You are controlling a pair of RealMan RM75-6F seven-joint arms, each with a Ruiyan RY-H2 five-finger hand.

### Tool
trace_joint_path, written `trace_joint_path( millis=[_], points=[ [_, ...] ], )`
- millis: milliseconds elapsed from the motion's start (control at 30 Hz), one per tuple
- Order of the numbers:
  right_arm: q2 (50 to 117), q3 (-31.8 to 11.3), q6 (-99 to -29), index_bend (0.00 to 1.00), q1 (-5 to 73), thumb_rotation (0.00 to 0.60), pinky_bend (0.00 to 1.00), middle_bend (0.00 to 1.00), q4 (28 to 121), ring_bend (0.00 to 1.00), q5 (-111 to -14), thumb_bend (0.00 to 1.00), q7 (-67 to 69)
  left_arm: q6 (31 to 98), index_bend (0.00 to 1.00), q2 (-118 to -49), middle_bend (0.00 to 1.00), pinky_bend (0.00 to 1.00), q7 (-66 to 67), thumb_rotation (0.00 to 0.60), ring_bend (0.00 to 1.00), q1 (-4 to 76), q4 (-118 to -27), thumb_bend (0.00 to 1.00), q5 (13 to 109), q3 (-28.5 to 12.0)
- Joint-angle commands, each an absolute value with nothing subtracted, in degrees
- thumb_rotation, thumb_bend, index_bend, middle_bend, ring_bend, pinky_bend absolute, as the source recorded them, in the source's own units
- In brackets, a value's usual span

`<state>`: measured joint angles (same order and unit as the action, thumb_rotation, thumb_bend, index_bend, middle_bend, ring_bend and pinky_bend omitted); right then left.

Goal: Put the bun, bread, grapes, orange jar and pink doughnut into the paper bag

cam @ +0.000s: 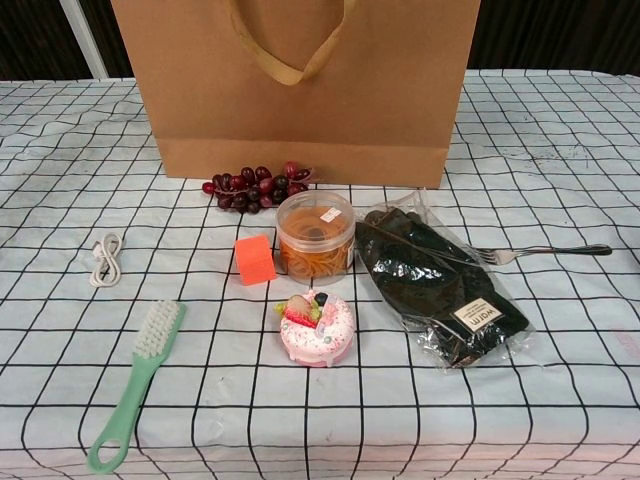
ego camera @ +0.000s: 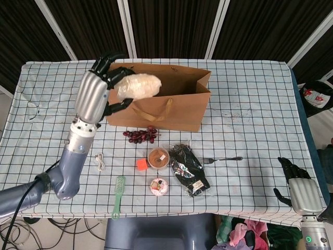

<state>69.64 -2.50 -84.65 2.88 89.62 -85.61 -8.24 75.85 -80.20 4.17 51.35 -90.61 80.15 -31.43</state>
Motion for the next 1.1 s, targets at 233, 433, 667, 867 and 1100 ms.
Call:
trace_joint_path(
  millis=[233, 433, 667, 867, 1100],
  points=[
    [69.7, -2.9, -84.4, 0.07, 2.9, 0.600, 0.25, 0.11, 88.9, 0.19, -84.7, 0.21, -7.9, 67.4, 0.44, -83.6, 0.56, 0.20, 5.2, 0.600, 0.19, 57.2, -78.2, 0.43, 68.8, -33.8],
    [69.7, -3.2, -84.9, 0.07, 2.7, 0.600, 0.25, 0.11, 88.8, 0.19, -84.5, 0.21, -7.7, 64.0, 0.36, -83.7, 0.49, 0.19, 3.0, 0.600, 0.15, 56.9, -75.6, 0.36, 66.9, -31.4],
    [69.5, -3.2, -85.4, 0.07, 2.5, 0.600, 0.25, 0.11, 89.4, 0.19, -84.5, 0.21, -7.9, 58.5, 0.07, -79.7, 0.09, 0.04, 11.7, 0.600, 0.00, 56.9, -78.9, 0.00, 60.3, -29.3],
    [69.4, -3.3, -85.7, 0.07, 2.4, 0.600, 0.25, 0.11, 89.6, 0.19, -84.6, 0.21, -7.8, 62.9, 0.08, -76.5, 0.10, 0.05, 13.3, 0.600, 0.00, 55.0, -86.7, 0.00, 60.2, -30.2],
    [69.4, -3.1, -85.9, 0.07, 2.3, 0.600, 0.25, 0.11, 89.7, 0.19, -85.0, 0.21, -8.0, 77.9, 0.14, -69.0, 0.20, 0.12, 14.3, 0.600, 0.00, 45.1, -101.4, 0.04, 69.8, -28.0]
  ],
)
